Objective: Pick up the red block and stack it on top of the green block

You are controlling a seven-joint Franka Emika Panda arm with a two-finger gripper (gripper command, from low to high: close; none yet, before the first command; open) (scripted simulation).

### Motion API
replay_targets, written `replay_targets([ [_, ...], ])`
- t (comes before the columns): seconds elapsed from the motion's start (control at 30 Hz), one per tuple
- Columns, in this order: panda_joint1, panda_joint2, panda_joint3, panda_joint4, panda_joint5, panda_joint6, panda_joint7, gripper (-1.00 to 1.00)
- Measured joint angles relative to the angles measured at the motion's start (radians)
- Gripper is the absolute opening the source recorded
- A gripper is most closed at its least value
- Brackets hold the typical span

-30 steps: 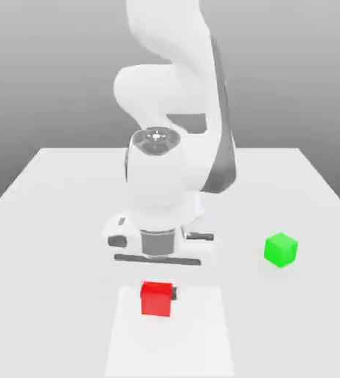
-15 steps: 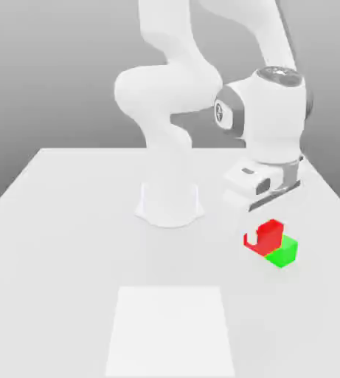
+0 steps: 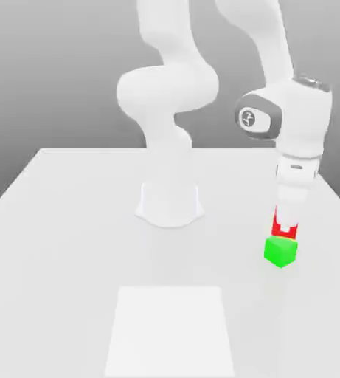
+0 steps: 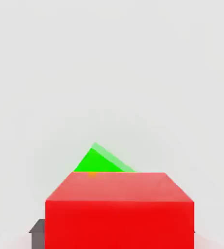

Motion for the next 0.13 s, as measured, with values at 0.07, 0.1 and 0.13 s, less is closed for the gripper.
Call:
replay_targets([
  [0.07,0.001,0.047,-0.011,-0.001,-0.032,0.046,0.022,1.0],
  [0.1,0.0,0.047,-0.011,-0.001,-0.032,0.046,0.022,1.0],
  [0.13,0.0,0.047,-0.011,-0.001,-0.032,0.046,0.022,1.0],
])
